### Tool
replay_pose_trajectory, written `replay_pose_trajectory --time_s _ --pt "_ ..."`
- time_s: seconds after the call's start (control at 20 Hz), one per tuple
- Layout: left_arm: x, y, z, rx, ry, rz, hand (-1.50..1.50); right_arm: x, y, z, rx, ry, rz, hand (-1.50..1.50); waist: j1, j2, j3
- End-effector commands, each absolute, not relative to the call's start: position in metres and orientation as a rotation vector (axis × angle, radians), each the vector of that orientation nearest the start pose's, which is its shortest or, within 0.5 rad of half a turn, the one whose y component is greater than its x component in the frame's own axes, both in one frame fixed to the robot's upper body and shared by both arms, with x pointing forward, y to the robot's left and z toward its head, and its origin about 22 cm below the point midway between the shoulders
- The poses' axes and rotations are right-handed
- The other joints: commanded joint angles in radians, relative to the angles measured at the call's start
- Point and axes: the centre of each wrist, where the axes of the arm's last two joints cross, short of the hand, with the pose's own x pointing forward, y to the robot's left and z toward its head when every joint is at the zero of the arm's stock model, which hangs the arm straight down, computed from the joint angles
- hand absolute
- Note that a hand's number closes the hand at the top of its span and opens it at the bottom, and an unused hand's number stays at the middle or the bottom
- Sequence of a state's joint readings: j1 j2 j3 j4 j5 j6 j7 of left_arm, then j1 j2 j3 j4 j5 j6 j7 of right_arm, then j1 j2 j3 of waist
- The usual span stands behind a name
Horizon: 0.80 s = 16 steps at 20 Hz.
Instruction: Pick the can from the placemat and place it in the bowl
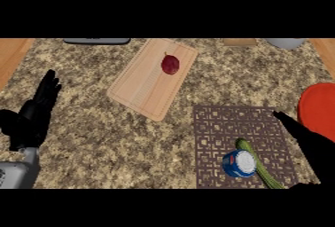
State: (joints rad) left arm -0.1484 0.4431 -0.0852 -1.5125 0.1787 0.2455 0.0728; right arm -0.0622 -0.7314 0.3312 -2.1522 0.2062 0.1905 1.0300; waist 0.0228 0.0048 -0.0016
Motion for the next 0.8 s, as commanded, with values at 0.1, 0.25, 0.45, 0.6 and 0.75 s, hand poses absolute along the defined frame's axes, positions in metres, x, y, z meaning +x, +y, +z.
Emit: replay_pose_trajectory --time_s 0.1,0.25,0.45,0.6,0.75 --pt "0.265 0.298 0.049 0.303 -1.587 -0.092 0.0 0.224 -0.229 0.146 -0.623 -0.735 0.984 -1.5 0.002 -0.002 0.0" --pt "0.274 0.311 0.053 0.337 -1.582 -0.084 0.0 0.209 -0.223 0.139 -0.662 -0.698 1.031 -1.5 -0.017 -0.004 0.0" --pt "0.28 0.307 0.064 0.324 -1.585 -0.074 0.0 0.214 -0.209 0.125 -0.763 -0.786 1.028 -1.5 -0.019 -0.005 0.001" --pt "0.267 0.303 0.044 0.325 -1.565 -0.074 0.0 0.215 -0.205 0.117 -0.835 -0.805 1.045 -1.5 -0.019 -0.006 0.001" --pt "0.279 0.304 0.067 0.321 -1.569 -0.076 0.0 0.204 -0.171 0.12 -0.829 -0.826 1.04 -1.5 -0.018 -0.007 0.001"
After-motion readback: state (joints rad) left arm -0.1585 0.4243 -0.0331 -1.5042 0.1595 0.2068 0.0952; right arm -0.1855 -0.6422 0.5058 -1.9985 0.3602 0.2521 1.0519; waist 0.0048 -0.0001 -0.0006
